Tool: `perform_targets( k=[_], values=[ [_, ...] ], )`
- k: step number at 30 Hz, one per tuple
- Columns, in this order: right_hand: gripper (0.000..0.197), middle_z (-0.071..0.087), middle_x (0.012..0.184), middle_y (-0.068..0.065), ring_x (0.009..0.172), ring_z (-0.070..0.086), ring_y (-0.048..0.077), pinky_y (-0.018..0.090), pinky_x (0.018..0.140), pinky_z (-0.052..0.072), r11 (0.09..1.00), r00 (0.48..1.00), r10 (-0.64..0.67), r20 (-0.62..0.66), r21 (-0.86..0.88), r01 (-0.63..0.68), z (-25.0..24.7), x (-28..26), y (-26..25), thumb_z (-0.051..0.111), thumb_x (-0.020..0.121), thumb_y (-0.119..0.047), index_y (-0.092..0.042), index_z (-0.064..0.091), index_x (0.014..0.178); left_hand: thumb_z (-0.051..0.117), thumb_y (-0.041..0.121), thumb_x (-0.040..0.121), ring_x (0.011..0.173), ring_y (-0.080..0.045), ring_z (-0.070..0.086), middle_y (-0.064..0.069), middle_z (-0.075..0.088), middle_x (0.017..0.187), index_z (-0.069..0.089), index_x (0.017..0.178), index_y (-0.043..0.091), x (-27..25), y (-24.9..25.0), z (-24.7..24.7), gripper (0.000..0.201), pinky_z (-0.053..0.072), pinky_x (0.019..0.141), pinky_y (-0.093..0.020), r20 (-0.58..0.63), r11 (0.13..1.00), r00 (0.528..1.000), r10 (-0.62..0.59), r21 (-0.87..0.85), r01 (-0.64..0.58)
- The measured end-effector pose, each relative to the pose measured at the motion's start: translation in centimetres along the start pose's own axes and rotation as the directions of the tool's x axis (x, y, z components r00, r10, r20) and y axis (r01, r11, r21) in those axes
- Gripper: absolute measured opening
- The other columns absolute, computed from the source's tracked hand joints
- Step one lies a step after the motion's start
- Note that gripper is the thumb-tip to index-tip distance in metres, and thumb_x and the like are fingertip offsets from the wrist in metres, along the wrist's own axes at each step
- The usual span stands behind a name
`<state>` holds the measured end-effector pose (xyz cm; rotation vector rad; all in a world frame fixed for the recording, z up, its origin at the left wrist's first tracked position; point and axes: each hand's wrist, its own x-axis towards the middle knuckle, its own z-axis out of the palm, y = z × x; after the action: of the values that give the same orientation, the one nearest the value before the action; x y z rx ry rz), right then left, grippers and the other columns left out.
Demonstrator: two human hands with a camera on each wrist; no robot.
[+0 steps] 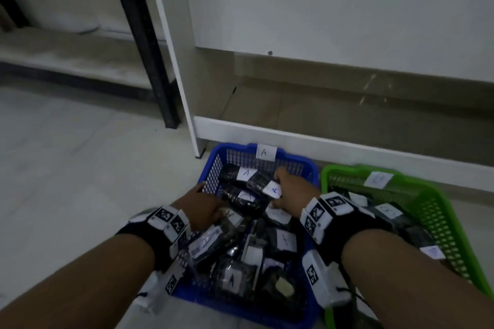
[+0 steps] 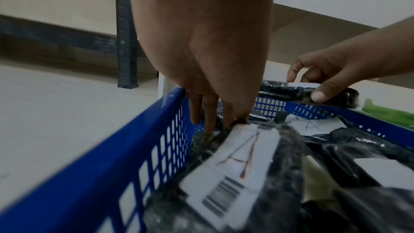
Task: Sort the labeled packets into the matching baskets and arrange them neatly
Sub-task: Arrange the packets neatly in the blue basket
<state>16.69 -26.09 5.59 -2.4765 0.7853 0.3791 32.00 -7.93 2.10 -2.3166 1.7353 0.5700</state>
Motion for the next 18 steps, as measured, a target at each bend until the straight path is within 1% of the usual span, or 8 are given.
perform_targets(
  k=[1,3,5,6,8,9,14,18],
  values=[
    [0.062,0.058,0.120,0.014,0.102,0.059,0.029,0.029,0.071,0.039,1.000,1.000,0.004,-0.007,0.002,-0.004,0.2,0.1,0.2,0.070,0.082,-0.028,-0.010,0.033,0.128,0.028,0.031,0.101,0.120,-0.011,0.053,0.006,0.064,0.121,0.054,0.127,0.028,0.0,0.4,0.3,0.037,-0.001,0.118,-0.038,0.023,0.999,0.999,-0.039,-0.003,0.039],
    [0.061,0.056,0.121,0.015,0.105,0.058,0.031,0.031,0.073,0.043,0.999,0.999,0.032,-0.010,-0.005,-0.032,0.8,0.2,0.6,0.070,0.082,-0.031,-0.010,0.035,0.128,0.027,0.027,0.100,0.121,-0.009,0.052,0.006,0.064,0.121,0.051,0.129,0.028,0.1,1.0,0.3,0.037,-0.009,0.116,-0.040,0.038,0.995,0.995,-0.095,0.012,0.095],
    [0.057,0.053,0.124,0.015,0.111,0.052,0.032,0.033,0.084,0.045,0.999,0.999,0.039,-0.002,-0.027,-0.039,1.8,0.1,1.5,0.066,0.082,-0.037,-0.009,0.041,0.125,0.032,0.026,0.098,0.121,-0.013,0.052,0.002,0.063,0.123,0.044,0.133,0.026,0.1,1.7,-0.5,0.037,-0.002,0.118,-0.039,0.056,0.991,0.990,-0.133,0.025,0.132],
    [0.055,0.051,0.126,0.016,0.115,0.049,0.033,0.034,0.089,0.044,0.999,0.999,0.034,0.012,-0.035,-0.034,2.1,-0.1,1.9,0.062,0.084,-0.040,-0.008,0.044,0.125,0.035,0.028,0.096,0.121,-0.016,0.053,0.000,0.061,0.125,0.043,0.133,0.025,0.2,1.9,-1.4,0.037,0.008,0.119,-0.039,0.080,0.989,0.986,-0.143,0.049,0.140],
    [0.055,0.050,0.130,0.016,0.120,0.044,0.035,0.036,0.096,0.042,0.999,0.998,0.021,0.052,-0.025,-0.020,2.4,-0.5,2.2,0.056,0.086,-0.043,-0.008,0.046,0.127,0.041,0.034,0.094,0.117,-0.023,0.056,-0.003,0.059,0.128,0.045,0.130,0.024,0.3,2.1,-3.4,0.038,0.036,0.109,-0.040,0.151,0.984,0.974,-0.169,0.084,0.158],
    [0.054,0.049,0.131,0.016,0.121,0.044,0.035,0.037,0.097,0.041,1.000,0.998,0.010,0.063,-0.005,-0.010,2.2,-0.6,2.2,0.055,0.087,-0.042,-0.008,0.046,0.128,0.043,0.034,0.094,0.116,-0.025,0.056,-0.005,0.058,0.128,0.047,0.129,0.022,0.6,2.3,-4.8,0.038,0.043,0.102,-0.039,0.176,0.981,0.967,-0.185,0.094,0.170],
    [0.041,0.057,0.127,0.017,0.115,0.055,0.029,0.031,0.093,0.046,0.998,0.994,-0.032,0.104,0.063,0.025,-0.1,-0.2,2.1,0.053,0.093,-0.026,-0.002,0.056,0.126,0.052,0.031,0.093,0.121,-0.025,0.051,-0.007,0.054,0.132,0.051,0.131,0.018,5.3,2.9,-7.3,0.040,0.042,0.102,-0.037,0.075,0.993,0.990,-0.116,-0.007,0.117],
    [0.042,0.054,0.130,0.010,0.116,0.053,0.025,0.029,0.092,0.045,0.998,0.995,-0.036,0.093,0.061,0.030,-0.8,-0.5,2.4,0.059,0.089,-0.021,-0.010,0.051,0.129,0.056,0.032,0.091,0.122,-0.027,0.049,-0.008,0.050,0.132,0.046,0.136,0.020,7.3,2.8,-5.4,0.047,0.042,0.102,-0.040,0.155,0.999,0.988,-0.017,0.037,0.011]
  ],
)
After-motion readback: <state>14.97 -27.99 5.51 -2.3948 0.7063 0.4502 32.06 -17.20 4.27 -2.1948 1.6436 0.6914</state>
